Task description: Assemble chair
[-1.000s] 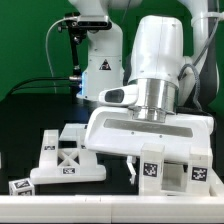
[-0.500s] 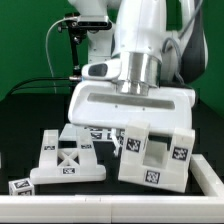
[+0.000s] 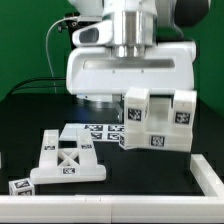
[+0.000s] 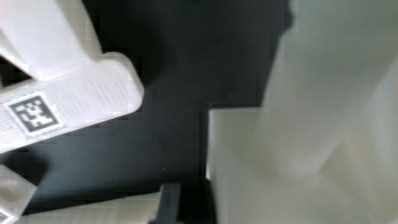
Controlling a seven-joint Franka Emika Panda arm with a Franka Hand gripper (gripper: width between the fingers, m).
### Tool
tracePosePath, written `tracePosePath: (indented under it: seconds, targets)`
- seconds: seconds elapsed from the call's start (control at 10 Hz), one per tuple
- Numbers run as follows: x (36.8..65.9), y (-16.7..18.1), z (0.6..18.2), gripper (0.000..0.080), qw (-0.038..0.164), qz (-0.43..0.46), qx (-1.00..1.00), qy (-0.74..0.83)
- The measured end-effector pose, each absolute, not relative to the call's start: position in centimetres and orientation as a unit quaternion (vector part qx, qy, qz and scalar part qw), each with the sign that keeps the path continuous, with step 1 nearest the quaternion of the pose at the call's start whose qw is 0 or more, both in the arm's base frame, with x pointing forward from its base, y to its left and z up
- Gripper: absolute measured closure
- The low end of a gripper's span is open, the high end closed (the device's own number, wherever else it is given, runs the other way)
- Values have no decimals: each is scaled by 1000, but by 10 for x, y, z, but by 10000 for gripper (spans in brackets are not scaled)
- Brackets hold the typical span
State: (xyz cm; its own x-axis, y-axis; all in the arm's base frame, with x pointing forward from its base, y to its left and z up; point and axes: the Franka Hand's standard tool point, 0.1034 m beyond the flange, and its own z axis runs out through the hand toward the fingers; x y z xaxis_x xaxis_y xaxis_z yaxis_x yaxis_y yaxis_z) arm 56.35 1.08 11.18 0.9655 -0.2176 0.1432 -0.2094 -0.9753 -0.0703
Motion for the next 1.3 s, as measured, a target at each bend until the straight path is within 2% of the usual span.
tracePosePath:
  seconds: [0.3, 0.4, 0.5, 0.6, 0.7, 0.9, 1.0, 1.3]
  targets:
    - [556, 14, 108, 766, 47, 26, -993, 105]
    - [557, 14, 107, 766, 48, 50, -992, 102]
    - [555, 18, 104, 766, 34, 106, -991, 69]
    - [566, 25, 110, 766, 25, 158, -986, 41]
    - [578, 28, 106, 766, 19, 183, -983, 11]
    - [569, 26, 94, 766, 19, 260, -965, 5]
    - [566, 23, 94, 766, 17, 295, -955, 12]
    - [565, 9, 82, 766, 15, 356, -934, 38]
